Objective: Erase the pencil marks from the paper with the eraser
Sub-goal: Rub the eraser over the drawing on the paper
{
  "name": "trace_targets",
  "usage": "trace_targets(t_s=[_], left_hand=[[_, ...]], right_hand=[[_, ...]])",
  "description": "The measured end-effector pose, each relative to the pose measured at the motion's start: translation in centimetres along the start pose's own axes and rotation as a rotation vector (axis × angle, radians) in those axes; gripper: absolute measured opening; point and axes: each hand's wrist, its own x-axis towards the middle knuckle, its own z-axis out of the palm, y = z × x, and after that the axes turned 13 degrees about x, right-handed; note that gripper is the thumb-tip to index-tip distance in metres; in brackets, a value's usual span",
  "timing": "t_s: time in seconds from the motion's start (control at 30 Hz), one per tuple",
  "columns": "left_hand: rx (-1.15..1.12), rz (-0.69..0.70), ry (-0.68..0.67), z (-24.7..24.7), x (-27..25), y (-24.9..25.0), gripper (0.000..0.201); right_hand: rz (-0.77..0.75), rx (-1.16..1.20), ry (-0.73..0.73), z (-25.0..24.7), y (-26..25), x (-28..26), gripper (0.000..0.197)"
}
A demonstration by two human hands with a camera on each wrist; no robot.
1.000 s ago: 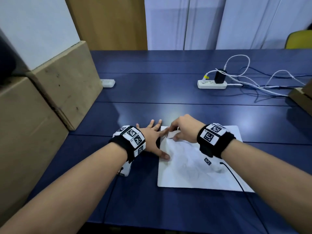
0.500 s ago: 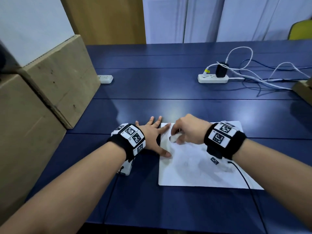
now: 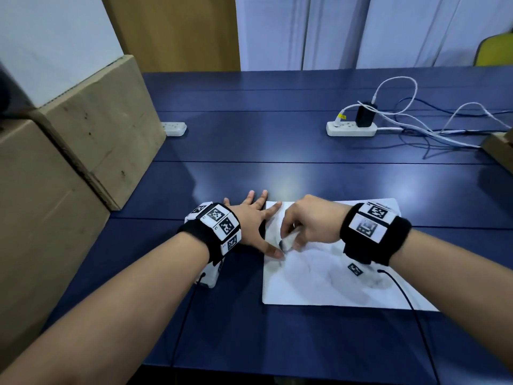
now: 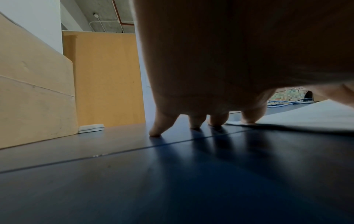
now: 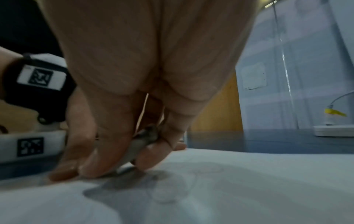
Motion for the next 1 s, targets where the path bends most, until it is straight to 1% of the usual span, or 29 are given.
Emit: trace_targets(t_s=[0.07, 0.17, 0.23, 0.3, 0.4, 0.43, 0.47, 0.53, 0.6, 0.67, 0.7, 0.73, 0.83, 0.87, 0.9, 1.0], left_hand=[[-0.005, 0.003, 0.000, -0.1, -0.1, 0.1, 0.125], [-0.011, 0.009, -0.010, -0.3, -0.2, 0.0, 0.124], [0.000, 0.009, -0.020, -0.4, -0.2, 0.0, 0.125], [-0.005, 0.007, -0.021, -0.3, -0.1, 0.0, 0.126], [-0.003, 0.000, -0.010, -0.2, 0.0, 0.1, 0.126], [-0.002, -0.001, -0.009, -0.2, 0.0, 0.1, 0.126], [-0.003, 0.000, -0.007, -0.1, 0.0, 0.1, 0.126], [-0.001, 0.002, -0.005, -0.2, -0.1, 0.1, 0.126], [-0.003, 0.001, -0.016, -0.3, -0.2, 0.1, 0.127], [0.002, -0.001, -0.021, -0.4, -0.2, 0.2, 0.127], [0.003, 0.001, -0.021, -0.4, -0.3, 0.2, 0.127], [0.003, 0.003, -0.016, -0.4, -0.3, 0.2, 0.127], [0.004, -0.003, -0.003, -0.2, -0.2, 0.1, 0.126], [0.005, -0.004, -0.002, -0.2, -0.2, 0.1, 0.125], [0.005, -0.001, -0.004, -0.2, -0.2, 0.1, 0.125], [0.004, 0.002, -0.018, -0.3, -0.2, 0.2, 0.126]], right_hand=[[-0.008, -0.021, 0.046, -0.3, -0.2, 0.4, 0.034], [0.050, 0.024, 0.221, -1.3, 0.3, 1.8, 0.035], [0.074, 0.039, 0.271, -1.4, 0.9, 2.1, 0.036], [0.056, 0.023, 0.212, -1.1, 0.9, 1.6, 0.035], [0.024, 0.032, -0.010, -0.5, -0.1, 0.0, 0.034], [0.016, 0.031, -0.034, -0.4, -0.3, -0.2, 0.034], [0.016, 0.014, -0.018, -0.6, -0.4, 0.0, 0.034], [0.033, -0.015, 0.098, -1.2, -0.3, 0.9, 0.033], [0.086, 0.029, 0.221, -1.9, 0.3, 1.8, 0.033], [0.106, 0.066, 0.278, -2.2, 0.9, 2.0, 0.033], [0.099, 0.076, 0.263, -2.1, 1.0, 1.8, 0.033], [0.088, 0.082, 0.215, -1.9, 0.9, 1.3, 0.033], [0.054, 0.084, 0.012, -1.2, -0.3, -0.1, 0.031], [0.056, 0.081, -0.002, -1.2, -0.4, -0.1, 0.029], [0.059, 0.075, 0.026, -1.3, -0.3, 0.1, 0.029], [0.087, 0.076, 0.219, -2.0, 0.6, 1.5, 0.029]])
